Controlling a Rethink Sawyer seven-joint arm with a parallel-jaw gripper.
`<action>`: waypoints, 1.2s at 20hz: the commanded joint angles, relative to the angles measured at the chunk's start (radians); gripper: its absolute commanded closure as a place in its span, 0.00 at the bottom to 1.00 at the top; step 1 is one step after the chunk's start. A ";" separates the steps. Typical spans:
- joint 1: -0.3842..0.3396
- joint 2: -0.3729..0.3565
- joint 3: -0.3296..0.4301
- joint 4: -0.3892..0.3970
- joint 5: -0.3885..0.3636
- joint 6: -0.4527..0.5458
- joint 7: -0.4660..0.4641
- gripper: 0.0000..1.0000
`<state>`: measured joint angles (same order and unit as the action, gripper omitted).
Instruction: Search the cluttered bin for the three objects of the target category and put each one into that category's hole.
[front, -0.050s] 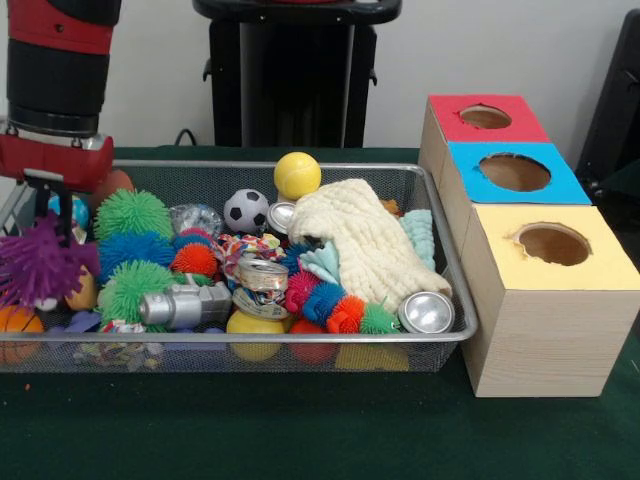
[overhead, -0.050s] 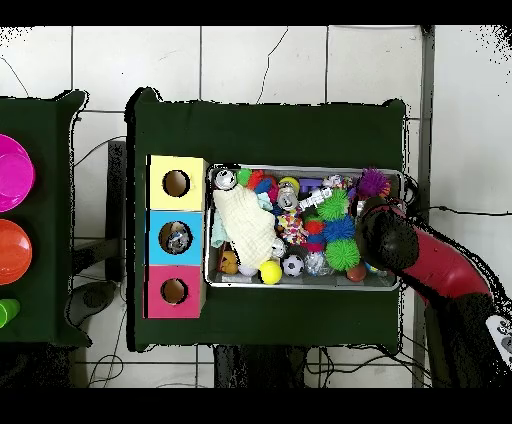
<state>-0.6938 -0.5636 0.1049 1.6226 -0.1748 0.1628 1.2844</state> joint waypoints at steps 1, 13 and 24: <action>-0.024 0.049 0.190 0.062 -0.081 0.033 0.022 1.00; 0.077 0.016 0.059 0.016 -0.111 0.144 0.072 0.00; 0.061 -0.195 0.060 0.044 -0.167 0.735 -0.183 0.00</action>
<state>-0.6089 -0.6659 0.1547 1.6465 -0.2666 0.6425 1.2842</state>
